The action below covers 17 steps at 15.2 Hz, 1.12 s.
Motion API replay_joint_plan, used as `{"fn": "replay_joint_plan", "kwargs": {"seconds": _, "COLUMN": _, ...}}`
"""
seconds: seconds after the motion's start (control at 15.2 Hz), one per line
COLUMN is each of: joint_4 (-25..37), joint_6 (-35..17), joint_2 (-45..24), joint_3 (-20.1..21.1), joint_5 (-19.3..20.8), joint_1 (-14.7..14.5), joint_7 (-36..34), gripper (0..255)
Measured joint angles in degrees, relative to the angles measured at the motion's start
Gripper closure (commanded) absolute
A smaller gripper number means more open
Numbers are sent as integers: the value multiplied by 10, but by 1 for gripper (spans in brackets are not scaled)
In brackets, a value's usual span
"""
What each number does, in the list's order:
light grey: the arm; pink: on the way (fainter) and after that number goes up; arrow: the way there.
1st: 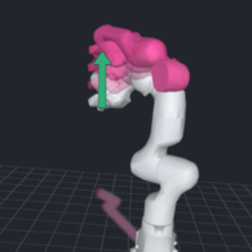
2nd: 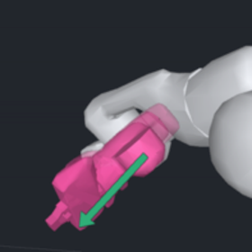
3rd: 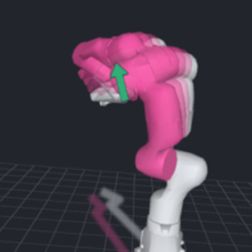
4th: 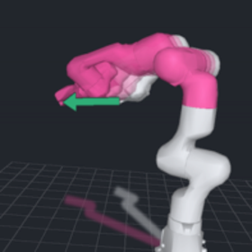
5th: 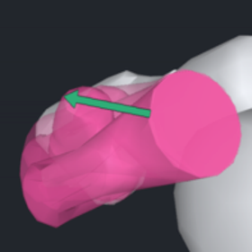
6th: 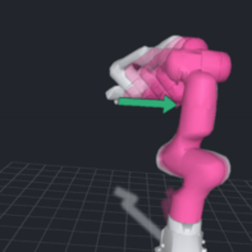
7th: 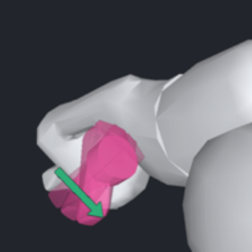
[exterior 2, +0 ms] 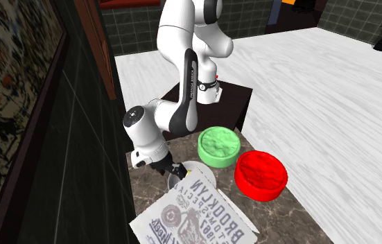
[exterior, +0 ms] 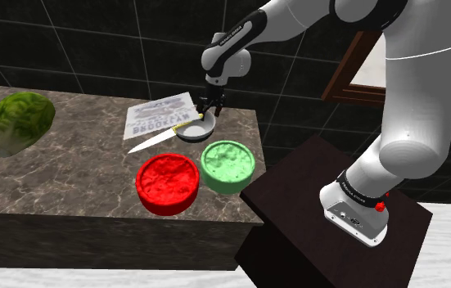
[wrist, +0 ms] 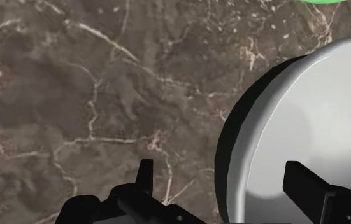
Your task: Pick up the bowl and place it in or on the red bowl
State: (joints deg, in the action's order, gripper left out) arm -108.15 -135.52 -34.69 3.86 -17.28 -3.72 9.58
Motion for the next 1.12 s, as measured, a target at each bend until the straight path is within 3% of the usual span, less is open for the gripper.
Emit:
{"fn": "replay_joint_plan", "kwargs": {"seconds": 0.33, "joint_4": 0, "joint_6": -2, "joint_2": -2, "joint_3": 0, "joint_5": 0, "joint_1": 0, "joint_7": 0, "gripper": 0}}
{"fn": "replay_joint_plan", "kwargs": {"seconds": 0.4, "joint_4": 0, "joint_6": -2, "joint_2": -2, "joint_3": 0, "joint_5": 0, "joint_1": 0, "joint_7": 0, "gripper": 255}}
{"fn": "replay_joint_plan", "kwargs": {"seconds": 1.12, "joint_4": -2, "joint_6": 0, "joint_2": 2, "joint_3": 0, "joint_5": 0, "joint_1": 0, "joint_7": 0, "gripper": 255}}
